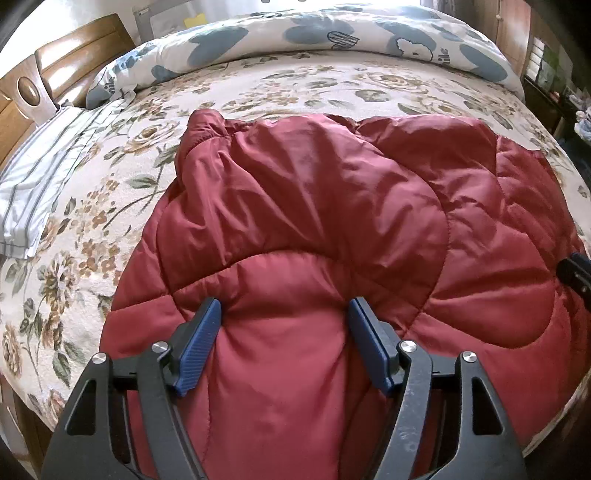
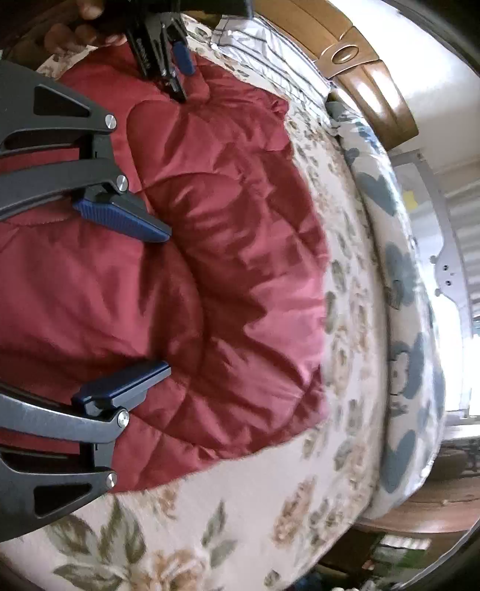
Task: Fold large clothes
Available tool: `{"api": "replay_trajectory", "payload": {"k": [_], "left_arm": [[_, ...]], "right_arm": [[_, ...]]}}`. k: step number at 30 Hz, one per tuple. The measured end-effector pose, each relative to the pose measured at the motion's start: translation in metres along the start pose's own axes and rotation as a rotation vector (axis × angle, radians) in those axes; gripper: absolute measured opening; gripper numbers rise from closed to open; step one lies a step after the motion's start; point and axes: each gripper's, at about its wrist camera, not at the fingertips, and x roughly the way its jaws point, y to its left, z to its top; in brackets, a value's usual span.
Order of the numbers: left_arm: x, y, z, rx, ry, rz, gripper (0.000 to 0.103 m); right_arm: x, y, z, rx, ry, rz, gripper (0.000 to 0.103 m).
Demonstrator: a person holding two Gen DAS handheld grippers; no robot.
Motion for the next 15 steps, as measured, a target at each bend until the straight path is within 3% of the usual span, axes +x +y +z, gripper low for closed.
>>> {"api": "replay_trajectory", "payload": {"k": [6,11,15], "left_arm": [[-0.002,0.001,0.0,-0.009,0.002,-0.007,0.071],[-0.022,0.007,-0.004,-0.03,-0.011,-0.026,0.071],[-0.015,0.004,-0.01,-0.015,0.0,-0.016,0.072]], "right_arm": [[0.023,-0.012,-0.005,0.019,0.031,0.046,0.067],[0.023,-0.012,-0.006,0.016,0.033,0.046,0.067],[0.024,-0.012,-0.007,0.016,0.028,0.042,0.067]]}}
